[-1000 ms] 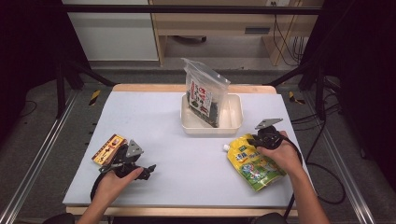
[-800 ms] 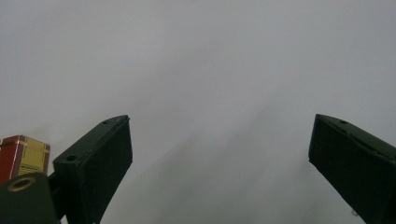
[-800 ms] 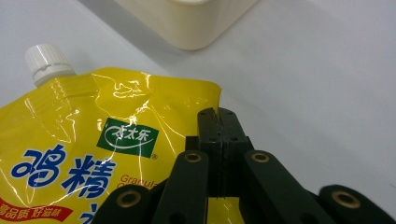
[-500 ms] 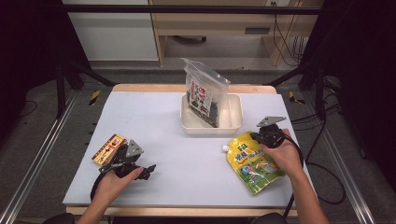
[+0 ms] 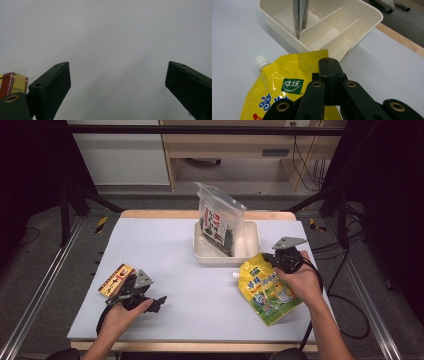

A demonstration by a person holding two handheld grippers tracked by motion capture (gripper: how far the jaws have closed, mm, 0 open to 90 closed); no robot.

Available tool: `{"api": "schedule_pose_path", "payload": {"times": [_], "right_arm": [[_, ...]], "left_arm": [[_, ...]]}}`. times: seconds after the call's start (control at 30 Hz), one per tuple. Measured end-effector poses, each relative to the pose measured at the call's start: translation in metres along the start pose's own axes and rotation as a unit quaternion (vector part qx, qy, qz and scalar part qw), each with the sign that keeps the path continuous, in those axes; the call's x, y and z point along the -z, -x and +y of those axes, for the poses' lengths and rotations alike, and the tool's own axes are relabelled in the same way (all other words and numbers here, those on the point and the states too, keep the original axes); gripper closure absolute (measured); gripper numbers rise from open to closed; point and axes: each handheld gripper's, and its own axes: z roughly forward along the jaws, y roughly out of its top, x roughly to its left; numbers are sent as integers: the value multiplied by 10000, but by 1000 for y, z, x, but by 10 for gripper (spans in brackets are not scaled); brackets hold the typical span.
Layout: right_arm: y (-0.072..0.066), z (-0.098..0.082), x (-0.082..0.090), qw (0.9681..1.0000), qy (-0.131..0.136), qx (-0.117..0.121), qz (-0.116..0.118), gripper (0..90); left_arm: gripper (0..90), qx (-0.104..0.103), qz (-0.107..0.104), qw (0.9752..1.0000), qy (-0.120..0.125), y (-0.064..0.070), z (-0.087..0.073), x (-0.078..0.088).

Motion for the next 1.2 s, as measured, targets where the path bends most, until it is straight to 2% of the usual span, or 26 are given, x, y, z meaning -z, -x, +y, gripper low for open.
{"api": "schedule_pose_path", "payload": {"times": [0.4, 0.77, 1.2], "right_arm": [[-20, 31, 13, 9991, 345, 232, 55, 900], [-41, 54, 19, 9968, 658, 438, 153, 900], [-64, 72, 18, 9943, 815, 629, 280, 900]], "left_arm": [[62, -11, 0, 10000, 12, 0, 0, 0], [69, -6, -1, 10000, 68, 1, 1, 2], [77, 28, -14, 9996, 272, 1, 4, 6]]}}
